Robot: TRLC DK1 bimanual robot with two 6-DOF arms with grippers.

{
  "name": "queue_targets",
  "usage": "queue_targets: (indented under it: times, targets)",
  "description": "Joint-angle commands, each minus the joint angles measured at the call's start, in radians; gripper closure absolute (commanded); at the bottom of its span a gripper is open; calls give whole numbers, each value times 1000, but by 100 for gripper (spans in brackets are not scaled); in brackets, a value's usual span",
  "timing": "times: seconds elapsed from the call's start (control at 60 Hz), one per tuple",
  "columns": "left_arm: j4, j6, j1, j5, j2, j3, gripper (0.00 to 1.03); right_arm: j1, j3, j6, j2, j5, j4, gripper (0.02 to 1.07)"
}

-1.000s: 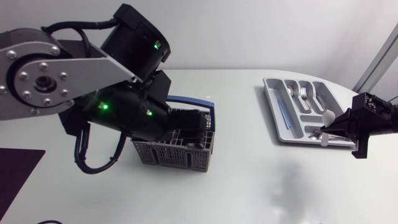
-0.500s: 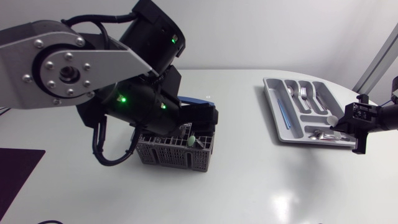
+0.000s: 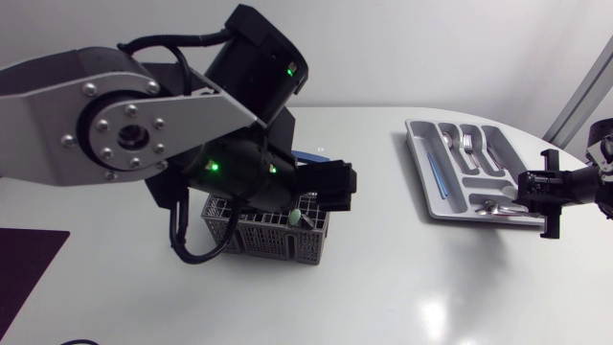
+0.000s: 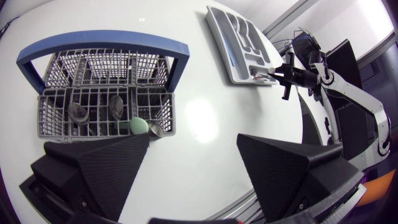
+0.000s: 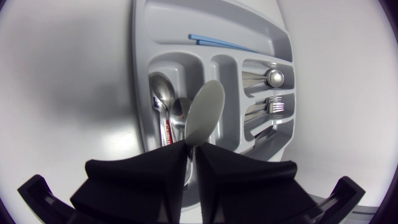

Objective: Unload the cutlery basket into the drawer organizer.

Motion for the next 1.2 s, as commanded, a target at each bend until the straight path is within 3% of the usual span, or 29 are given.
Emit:
queue_targets:
  times: [0.0, 0.067, 0.333, 0.583, 0.65, 0.85, 1.1, 1.183]
  targets:
    - [4, 3, -11, -10, 13, -29, 4, 10, -47, -38, 15, 19, 23, 77]
    - [10, 72, -17, -13, 21, -32, 4, 11, -70, -40, 4, 30, 51, 64]
    - [72, 118, -34, -30, 33, -59, 5, 10, -116, -30, -63, 24, 69, 56]
    - [116, -112, -43, -32, 18, -95, 4, 10, -147, 42, -148, -28, 55, 51]
    - [119, -159, -58, -78, 12, -111, 4, 20, -148, 123, -186, -45, 55, 44]
    - [75, -359, -49, -81, 2, -98, 4, 62, -188, 281, -295, -97, 40, 32]
    - [56, -528, -47, -114, 19, -80, 4, 139, -239, 459, -419, -125, -3, 32]
    - [56, -547, -46, -121, 27, -74, 9, 174, -260, 511, -468, -128, -21, 32]
